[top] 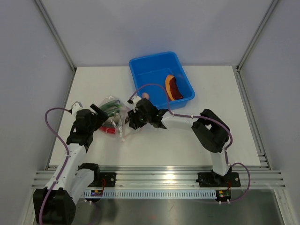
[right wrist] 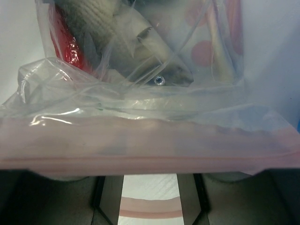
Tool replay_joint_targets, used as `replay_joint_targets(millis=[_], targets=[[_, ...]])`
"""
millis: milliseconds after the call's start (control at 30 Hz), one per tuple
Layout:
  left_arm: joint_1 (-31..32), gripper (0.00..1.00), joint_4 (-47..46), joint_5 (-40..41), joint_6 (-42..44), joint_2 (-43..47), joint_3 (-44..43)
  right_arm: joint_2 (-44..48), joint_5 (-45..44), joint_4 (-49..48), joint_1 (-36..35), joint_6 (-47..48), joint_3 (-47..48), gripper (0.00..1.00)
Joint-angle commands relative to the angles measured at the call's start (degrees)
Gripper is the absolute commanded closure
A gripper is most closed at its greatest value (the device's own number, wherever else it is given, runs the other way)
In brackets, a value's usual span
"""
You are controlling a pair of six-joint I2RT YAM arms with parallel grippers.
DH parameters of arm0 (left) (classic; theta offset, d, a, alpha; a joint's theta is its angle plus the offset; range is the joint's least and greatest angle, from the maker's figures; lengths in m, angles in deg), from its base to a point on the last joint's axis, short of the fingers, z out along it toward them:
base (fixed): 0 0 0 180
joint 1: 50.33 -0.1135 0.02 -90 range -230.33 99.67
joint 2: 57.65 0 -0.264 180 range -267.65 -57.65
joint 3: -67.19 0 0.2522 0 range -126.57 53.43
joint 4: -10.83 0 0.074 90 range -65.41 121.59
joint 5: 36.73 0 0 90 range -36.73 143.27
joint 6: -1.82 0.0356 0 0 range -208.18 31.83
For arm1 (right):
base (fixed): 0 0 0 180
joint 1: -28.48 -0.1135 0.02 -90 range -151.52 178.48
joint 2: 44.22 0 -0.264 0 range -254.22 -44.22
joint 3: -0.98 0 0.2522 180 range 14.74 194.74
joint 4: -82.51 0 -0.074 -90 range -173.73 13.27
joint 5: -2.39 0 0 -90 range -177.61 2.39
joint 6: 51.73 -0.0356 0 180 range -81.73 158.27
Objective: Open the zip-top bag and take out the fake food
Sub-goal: Pick up the fake vegetable from the zipper food storage bag.
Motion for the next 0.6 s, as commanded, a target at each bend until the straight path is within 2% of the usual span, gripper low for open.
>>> replay_joint_targets(millis=[0, 233, 467, 567], targets=[[-0.4, 0.01, 4.2, 9.8, -5.9, -0.8, -4.0, 4.6, -1.2, -1.2, -0.6, -0.7, -0.7, 0.49], [-1.7, 0.01, 11.6, 14.9, -12.9, -6.5, -8.0, 5.8, -0.7, -2.0, -0.5, -1.0, -1.6, 0.48], [-1.9, 0.01, 3.4, 5.7, -12.1, -16.3, -8.8, 5.6, -0.8, -2.0, -0.5, -1.0, -1.6, 0.48], [-1.9, 0.06, -0.3, 3.0, -10.5, -19.5, -8.8, 5.5, -0.4, -2.0, -0.5, -0.8, -1.7, 0.49]])
